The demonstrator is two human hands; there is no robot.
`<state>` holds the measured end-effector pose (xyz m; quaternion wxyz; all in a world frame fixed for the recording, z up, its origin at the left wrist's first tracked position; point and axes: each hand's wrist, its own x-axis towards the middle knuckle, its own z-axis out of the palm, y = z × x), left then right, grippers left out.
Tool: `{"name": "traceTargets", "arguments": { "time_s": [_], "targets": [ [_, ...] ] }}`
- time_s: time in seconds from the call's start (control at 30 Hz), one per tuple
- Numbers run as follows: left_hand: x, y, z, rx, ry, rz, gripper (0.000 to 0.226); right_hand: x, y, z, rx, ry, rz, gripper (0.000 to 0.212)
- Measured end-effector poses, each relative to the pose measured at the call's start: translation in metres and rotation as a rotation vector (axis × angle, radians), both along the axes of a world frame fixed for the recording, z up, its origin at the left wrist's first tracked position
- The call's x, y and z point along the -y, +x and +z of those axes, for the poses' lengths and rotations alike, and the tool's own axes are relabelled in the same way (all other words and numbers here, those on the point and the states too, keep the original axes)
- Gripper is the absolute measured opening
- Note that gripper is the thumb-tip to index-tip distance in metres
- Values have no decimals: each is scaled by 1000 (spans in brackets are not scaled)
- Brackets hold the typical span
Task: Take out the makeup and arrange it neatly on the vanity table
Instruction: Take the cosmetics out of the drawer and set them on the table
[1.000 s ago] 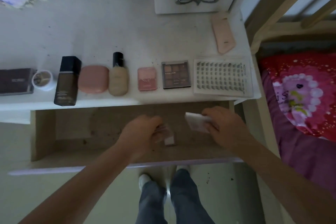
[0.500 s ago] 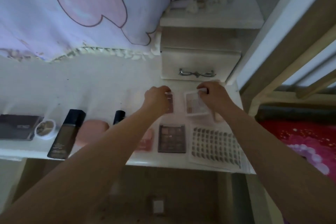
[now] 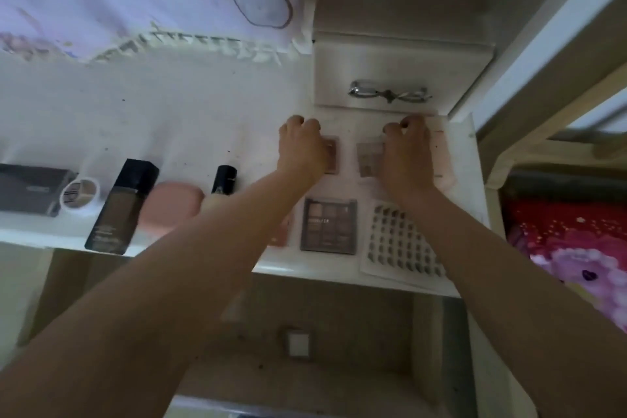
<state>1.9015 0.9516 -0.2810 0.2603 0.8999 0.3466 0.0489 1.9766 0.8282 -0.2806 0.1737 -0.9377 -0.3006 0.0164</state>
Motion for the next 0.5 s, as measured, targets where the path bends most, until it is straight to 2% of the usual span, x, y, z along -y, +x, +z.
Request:
{"name": "traceTargets", "arguments": {
  "time_s": [0.07,0.13,0.2,0.27,0.37,0.5],
  "targets": [
    [3,-19,4,68,15,-74,35,7,-18,7,46,184,79,29],
    [10,-55,6,150,79,-182,31,23,-55,15,57,400,245,17],
    [20,-105,6,226,158,-311,24,47,-103,11,-49,467,438,16],
    [30,-163,-5,239,218,-408,20,69,-149,-5,-227,377,589,20],
    [42,-245,-28,87,251,-460,26,74,-194,-47,-514,-19,657,28],
    [52,-315,-55,-173,216,-425,57,63,-218,-106,-531,-353,538,33]
  ]
}}
